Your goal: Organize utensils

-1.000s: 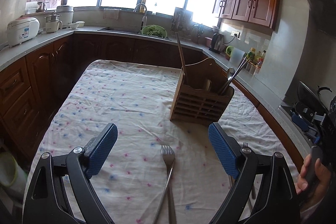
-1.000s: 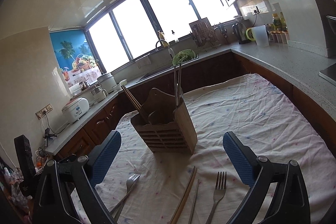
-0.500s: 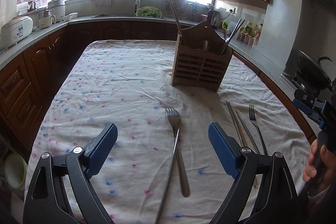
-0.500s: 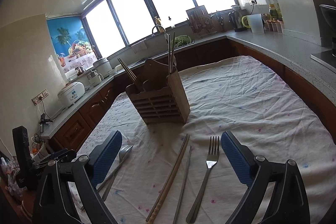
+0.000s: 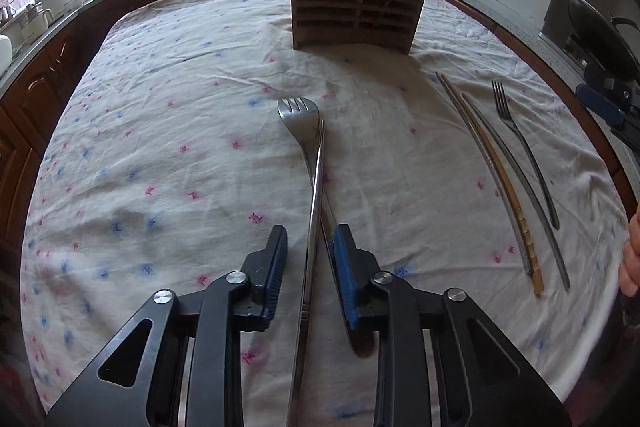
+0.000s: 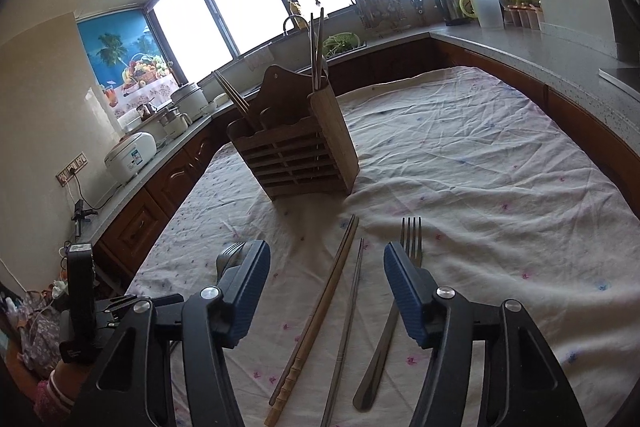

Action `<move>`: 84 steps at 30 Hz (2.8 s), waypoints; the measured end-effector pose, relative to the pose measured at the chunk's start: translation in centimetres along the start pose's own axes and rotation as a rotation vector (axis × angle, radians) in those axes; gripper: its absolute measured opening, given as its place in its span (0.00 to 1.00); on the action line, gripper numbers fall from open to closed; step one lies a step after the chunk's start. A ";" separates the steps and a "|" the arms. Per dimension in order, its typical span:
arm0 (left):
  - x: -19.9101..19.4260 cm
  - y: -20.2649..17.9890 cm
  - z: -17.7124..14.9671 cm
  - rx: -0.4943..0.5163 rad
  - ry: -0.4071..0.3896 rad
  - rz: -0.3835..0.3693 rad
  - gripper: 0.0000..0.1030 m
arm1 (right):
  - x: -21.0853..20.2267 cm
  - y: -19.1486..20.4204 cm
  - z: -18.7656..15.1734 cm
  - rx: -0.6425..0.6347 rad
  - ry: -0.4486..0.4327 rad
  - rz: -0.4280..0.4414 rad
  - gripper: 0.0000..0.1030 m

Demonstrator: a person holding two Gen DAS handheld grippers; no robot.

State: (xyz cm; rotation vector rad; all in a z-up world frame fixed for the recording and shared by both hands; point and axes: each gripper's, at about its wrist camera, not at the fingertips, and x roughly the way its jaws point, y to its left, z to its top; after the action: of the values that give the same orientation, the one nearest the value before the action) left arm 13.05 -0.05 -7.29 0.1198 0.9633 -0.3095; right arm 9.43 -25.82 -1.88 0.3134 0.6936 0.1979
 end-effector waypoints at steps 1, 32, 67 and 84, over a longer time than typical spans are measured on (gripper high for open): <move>-0.1 0.0 0.0 -0.006 -0.008 -0.005 0.17 | 0.0 -0.1 0.1 0.004 -0.001 0.000 0.59; 3.8 -4.7 6.9 0.090 0.050 -0.131 0.26 | 8.1 -1.0 -0.9 -0.026 0.215 -0.030 0.34; 2.9 -4.1 8.5 0.036 0.039 -0.171 0.03 | 11.0 -0.7 1.9 -0.085 0.292 -0.035 0.04; -9.8 -1.2 8.7 -0.059 -0.246 -0.238 0.03 | 0.5 3.0 6.3 -0.117 0.048 0.080 0.04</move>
State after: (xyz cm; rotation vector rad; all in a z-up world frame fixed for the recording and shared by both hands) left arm 14.29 -1.19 5.77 -0.0868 0.7415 -0.5019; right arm 13.71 -24.24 3.48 0.2253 0.7146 0.3213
